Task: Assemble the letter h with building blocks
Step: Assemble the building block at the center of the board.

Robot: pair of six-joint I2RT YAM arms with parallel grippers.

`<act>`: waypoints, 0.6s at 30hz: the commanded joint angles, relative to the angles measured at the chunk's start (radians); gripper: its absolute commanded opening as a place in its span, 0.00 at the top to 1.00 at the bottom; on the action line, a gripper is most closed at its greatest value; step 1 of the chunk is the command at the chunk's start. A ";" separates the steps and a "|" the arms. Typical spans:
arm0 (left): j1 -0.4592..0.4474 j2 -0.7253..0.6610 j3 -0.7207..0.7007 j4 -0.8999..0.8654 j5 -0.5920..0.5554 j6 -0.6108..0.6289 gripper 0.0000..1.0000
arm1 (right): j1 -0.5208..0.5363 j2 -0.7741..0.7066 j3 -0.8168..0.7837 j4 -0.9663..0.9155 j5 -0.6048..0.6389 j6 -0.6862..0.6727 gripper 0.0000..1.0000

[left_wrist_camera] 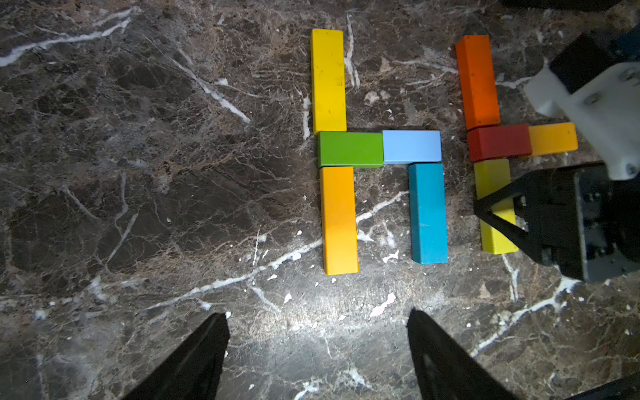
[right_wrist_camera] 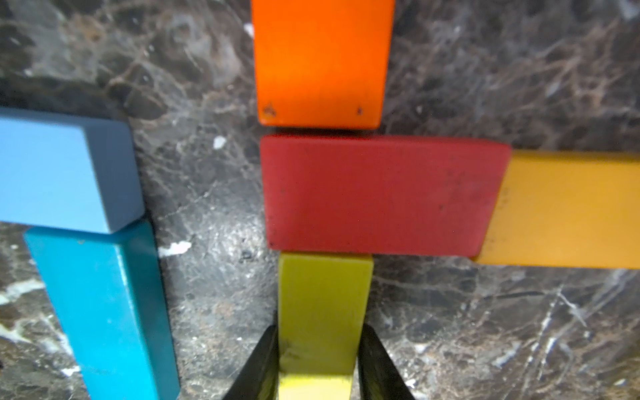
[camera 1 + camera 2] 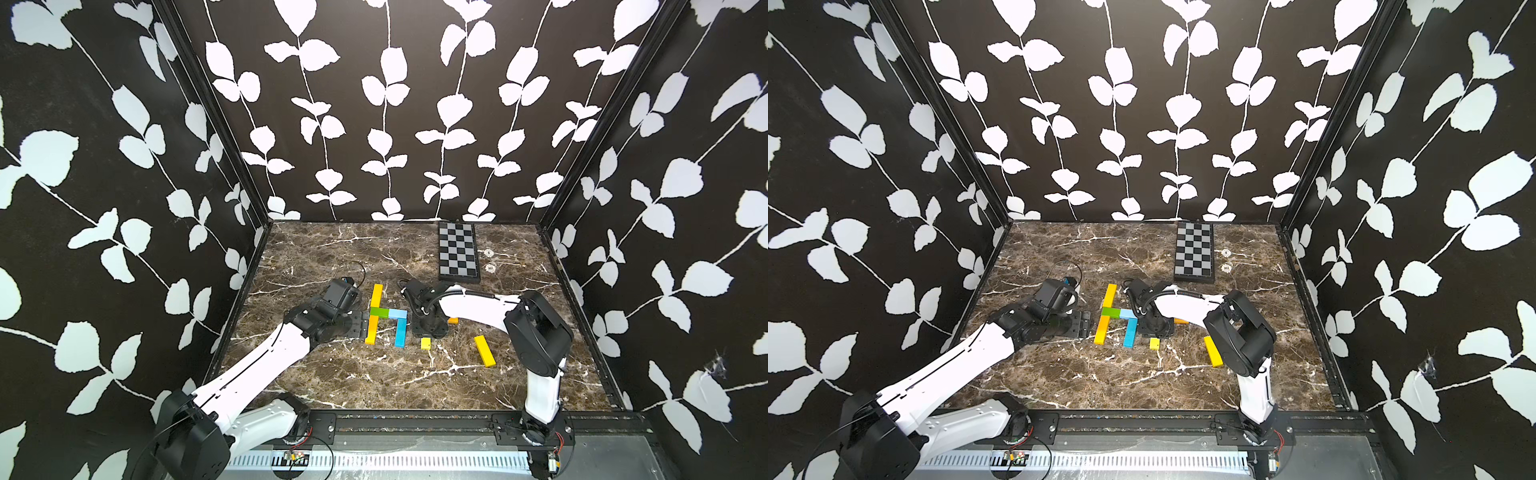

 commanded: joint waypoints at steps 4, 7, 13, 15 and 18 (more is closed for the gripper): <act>0.005 -0.015 -0.012 0.003 0.000 0.011 0.17 | -0.004 0.039 0.019 -0.013 0.003 -0.014 0.64; 0.005 -0.015 -0.014 0.004 0.000 0.010 0.17 | -0.005 0.044 0.022 -0.022 0.005 -0.021 0.65; 0.005 -0.017 -0.011 0.000 0.002 0.011 0.16 | -0.003 0.047 0.021 -0.020 -0.005 -0.032 0.53; 0.005 -0.020 -0.010 0.000 0.003 0.011 0.17 | -0.001 0.045 0.021 -0.022 -0.002 -0.033 0.50; 0.005 -0.026 -0.006 -0.002 0.004 0.012 0.17 | -0.002 0.039 0.022 -0.026 0.005 -0.027 0.51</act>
